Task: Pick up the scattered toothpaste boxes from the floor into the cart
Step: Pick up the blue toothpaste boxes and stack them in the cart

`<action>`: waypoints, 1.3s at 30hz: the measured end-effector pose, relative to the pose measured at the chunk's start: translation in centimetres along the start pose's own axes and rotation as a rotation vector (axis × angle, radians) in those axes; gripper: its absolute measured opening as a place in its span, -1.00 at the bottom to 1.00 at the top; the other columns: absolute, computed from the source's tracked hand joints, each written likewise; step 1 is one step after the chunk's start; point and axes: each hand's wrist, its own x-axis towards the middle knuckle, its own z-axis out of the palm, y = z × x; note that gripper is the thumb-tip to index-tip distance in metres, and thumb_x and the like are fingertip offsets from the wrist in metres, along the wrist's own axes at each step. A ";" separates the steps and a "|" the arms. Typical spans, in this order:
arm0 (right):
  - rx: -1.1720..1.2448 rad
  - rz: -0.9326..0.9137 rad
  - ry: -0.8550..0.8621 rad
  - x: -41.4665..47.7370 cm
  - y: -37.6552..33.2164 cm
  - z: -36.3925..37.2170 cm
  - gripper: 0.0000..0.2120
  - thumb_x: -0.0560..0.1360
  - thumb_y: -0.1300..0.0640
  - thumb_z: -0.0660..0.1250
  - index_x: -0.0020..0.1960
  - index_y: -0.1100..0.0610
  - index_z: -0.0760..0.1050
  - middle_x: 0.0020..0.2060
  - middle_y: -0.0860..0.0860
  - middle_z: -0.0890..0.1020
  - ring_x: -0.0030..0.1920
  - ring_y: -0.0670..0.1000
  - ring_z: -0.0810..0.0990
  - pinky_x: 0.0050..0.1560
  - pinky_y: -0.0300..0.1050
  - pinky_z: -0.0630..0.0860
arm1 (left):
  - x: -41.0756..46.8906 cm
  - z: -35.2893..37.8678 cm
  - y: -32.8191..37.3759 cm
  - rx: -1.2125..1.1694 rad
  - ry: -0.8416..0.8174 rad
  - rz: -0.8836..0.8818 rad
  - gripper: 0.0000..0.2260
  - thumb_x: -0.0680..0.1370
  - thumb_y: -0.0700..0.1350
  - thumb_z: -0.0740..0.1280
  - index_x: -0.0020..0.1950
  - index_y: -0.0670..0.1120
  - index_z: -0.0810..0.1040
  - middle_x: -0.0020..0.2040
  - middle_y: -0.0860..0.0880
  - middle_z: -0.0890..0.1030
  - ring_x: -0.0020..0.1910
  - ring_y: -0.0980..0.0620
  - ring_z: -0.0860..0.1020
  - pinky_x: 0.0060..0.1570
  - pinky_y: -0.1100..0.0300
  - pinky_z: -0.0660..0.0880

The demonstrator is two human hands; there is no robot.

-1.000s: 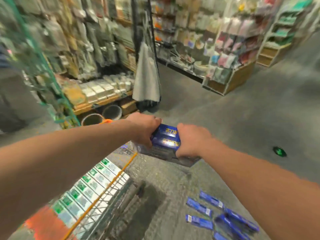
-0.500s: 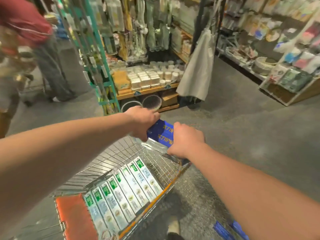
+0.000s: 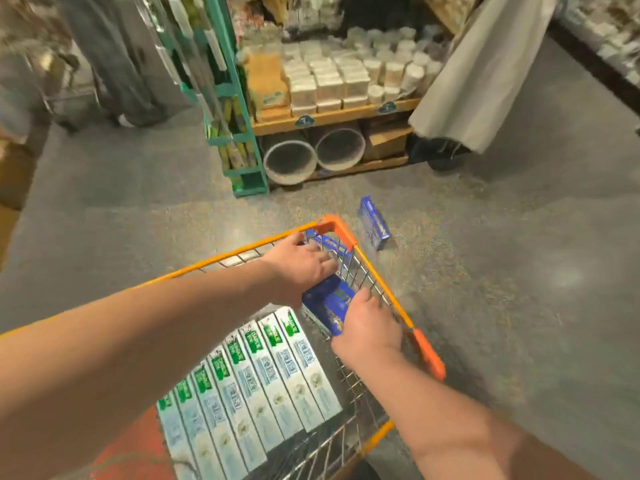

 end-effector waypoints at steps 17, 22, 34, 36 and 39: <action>-0.031 0.271 -0.191 7.3 -0.3 15.9 -0.30 0.36 -0.12 0.52 0.16 0.09 0.07 0.18 0.07 0.53 0.17 0.08 0.65 0.09 0.04 0.62 | 9.9 15.9 1.4 -0.136 -0.124 0.236 -0.33 0.45 -0.02 0.51 0.46 0.01 0.25 0.33 0.04 0.40 0.38 -0.03 0.31 0.04 -0.10 0.46; -0.020 0.261 -0.228 6.5 0.3 16.0 -0.34 0.39 -0.12 0.49 0.14 0.08 0.08 0.17 0.09 0.51 0.17 0.09 0.64 0.05 -0.04 0.56 | 10.2 16.3 1.5 -0.164 -0.131 0.301 -0.17 0.31 0.28 0.57 0.44 0.06 0.26 0.30 0.08 0.42 0.34 -0.02 0.34 -0.02 -0.07 0.43; -0.045 0.230 -0.364 5.4 0.1 15.7 -0.30 0.37 -0.14 0.51 0.23 0.08 0.12 0.23 0.07 0.56 0.22 0.08 0.63 0.11 -0.05 0.52 | 9.0 16.6 2.3 -0.245 -0.206 0.310 -0.06 0.24 0.34 0.59 0.48 0.09 0.25 0.38 0.09 0.37 0.37 -0.01 0.28 0.05 -0.09 0.41; -0.046 0.233 -0.381 5.4 0.0 15.6 -0.31 0.37 -0.12 0.51 0.23 0.08 0.13 0.23 0.06 0.58 0.23 0.09 0.63 0.11 -0.05 0.52 | 8.6 16.8 2.4 -0.254 -0.211 0.299 -0.04 0.24 0.43 0.53 0.49 0.10 0.24 0.41 0.09 0.34 0.40 -0.02 0.25 0.11 -0.14 0.46; -0.048 0.217 -0.399 5.7 0.3 15.2 -0.30 0.36 -0.13 0.52 0.25 0.08 0.16 0.21 0.04 0.59 0.21 0.08 0.63 0.07 -0.07 0.50 | 8.4 16.9 2.8 -0.263 -0.187 0.265 -0.17 0.39 0.52 0.30 0.52 0.10 0.27 0.47 0.08 0.33 0.45 -0.04 0.25 0.13 -0.15 0.47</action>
